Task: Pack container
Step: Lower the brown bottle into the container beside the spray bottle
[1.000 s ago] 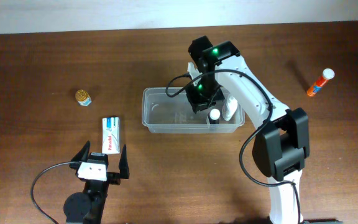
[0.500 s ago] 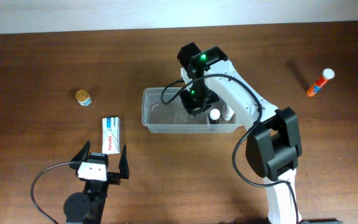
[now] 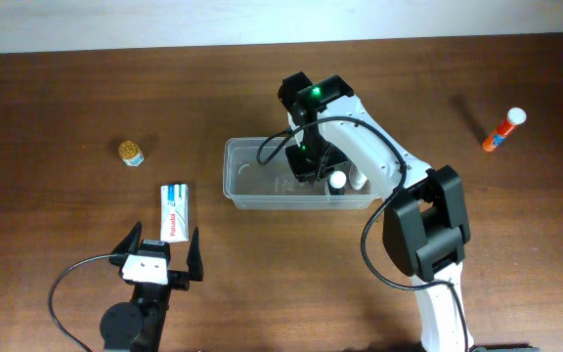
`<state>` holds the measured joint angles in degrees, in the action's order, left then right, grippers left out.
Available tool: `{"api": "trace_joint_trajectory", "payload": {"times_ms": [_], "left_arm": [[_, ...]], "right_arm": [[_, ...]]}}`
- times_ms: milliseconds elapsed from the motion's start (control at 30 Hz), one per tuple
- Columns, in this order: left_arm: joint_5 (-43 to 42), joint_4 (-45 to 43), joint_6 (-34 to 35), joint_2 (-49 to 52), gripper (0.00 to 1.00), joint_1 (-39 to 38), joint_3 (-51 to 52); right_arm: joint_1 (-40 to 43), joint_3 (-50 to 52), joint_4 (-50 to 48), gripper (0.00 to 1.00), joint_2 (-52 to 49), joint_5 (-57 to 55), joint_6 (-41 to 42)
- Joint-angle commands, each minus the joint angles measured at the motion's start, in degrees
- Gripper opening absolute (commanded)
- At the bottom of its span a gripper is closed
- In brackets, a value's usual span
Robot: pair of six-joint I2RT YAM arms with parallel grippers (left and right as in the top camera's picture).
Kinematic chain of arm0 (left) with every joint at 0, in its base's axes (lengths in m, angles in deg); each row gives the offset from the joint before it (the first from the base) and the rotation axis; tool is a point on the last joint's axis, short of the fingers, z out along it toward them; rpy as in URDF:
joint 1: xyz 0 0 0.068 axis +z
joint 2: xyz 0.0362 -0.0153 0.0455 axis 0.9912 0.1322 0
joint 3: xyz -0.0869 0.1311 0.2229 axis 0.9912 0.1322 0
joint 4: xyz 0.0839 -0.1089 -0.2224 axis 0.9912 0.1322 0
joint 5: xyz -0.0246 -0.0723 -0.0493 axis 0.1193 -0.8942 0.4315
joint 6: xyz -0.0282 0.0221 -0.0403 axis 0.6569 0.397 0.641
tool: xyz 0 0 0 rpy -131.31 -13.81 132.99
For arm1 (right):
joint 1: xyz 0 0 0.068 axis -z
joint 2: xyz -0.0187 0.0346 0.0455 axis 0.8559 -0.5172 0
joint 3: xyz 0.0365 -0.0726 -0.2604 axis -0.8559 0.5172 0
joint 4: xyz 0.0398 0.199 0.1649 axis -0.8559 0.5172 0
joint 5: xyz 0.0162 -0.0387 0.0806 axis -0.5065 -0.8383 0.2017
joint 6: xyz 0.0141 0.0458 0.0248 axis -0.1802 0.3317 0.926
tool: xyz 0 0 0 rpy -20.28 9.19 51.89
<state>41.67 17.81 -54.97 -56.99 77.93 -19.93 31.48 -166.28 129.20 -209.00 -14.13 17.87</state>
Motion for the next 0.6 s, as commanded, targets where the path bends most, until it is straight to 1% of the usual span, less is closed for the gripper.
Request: {"api": "trace_joint_trajectory", "payload": {"times_ms": [0,333,567], "left_arm": [[-0.6,0.0,-0.9,-0.3,0.99,0.3,0.3],[-0.6,0.0,-0.9,-0.3,0.99,0.3,0.3],[-0.6,0.0,-0.9,-0.3,0.99,0.3,0.3]], "right_arm": [[-0.4,-1.0,0.5,0.09,-0.3,-1.1,0.6],[-0.4,-0.9,1.0,0.09,-0.3,-2.8,0.7],[-0.4,2.6,-0.4,0.09,-0.3,-2.8,0.6]]}}
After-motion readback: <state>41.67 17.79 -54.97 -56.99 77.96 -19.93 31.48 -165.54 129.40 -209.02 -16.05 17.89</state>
